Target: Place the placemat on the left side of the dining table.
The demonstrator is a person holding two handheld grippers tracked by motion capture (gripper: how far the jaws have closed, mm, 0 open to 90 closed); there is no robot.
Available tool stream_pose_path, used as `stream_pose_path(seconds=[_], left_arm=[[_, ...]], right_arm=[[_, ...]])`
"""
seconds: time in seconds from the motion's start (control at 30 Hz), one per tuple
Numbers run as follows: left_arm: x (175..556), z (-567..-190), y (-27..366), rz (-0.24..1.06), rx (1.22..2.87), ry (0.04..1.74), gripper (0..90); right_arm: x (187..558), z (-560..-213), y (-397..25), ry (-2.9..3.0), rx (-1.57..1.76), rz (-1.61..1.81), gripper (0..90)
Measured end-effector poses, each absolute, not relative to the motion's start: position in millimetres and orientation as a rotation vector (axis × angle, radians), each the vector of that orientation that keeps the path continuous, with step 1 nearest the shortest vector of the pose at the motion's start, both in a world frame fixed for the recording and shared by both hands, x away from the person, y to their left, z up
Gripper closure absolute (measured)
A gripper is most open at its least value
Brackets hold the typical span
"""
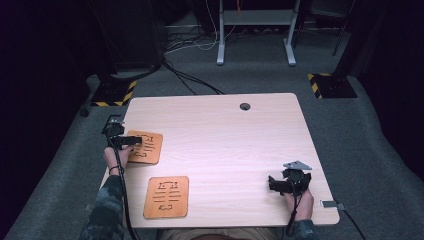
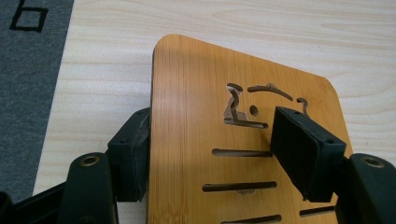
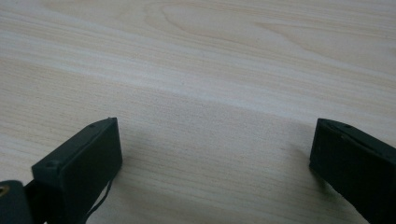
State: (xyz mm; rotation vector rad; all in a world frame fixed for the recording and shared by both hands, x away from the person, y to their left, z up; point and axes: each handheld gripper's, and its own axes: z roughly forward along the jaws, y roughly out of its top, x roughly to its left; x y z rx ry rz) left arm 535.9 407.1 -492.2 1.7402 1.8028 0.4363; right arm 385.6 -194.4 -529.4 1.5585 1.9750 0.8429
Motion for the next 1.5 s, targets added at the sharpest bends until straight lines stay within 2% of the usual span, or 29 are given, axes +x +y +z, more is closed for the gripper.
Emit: stream_pose_path(seconds=[0.27, 0.37, 0.7, 1.13, 1.5], left_arm=[[536, -495, 409, 0.433, 1.746, 1.815, 32.1], [537, -496, 408, 0.485, 1.828, 1.819, 36.0], [538, -502, 405, 0.472, 1.8, 1.829, 33.2], [518, -500, 401, 0.516, 1.772, 1.758, 7.6], [488, -489, 394, 0.571, 1.743, 1.641, 2.5]], right_arm=[[386, -529, -194, 1.975, 1.558, 0.843, 1.4], [386, -529, -194, 1.975, 1.559, 0.843, 1.4], [386, -529, -194, 1.976, 1.559, 0.843, 1.4], [386, -529, -195, 1.976, 1.558, 0.845, 1.5], [386, -529, -195, 1.973, 1.561, 0.84, 1.5]])
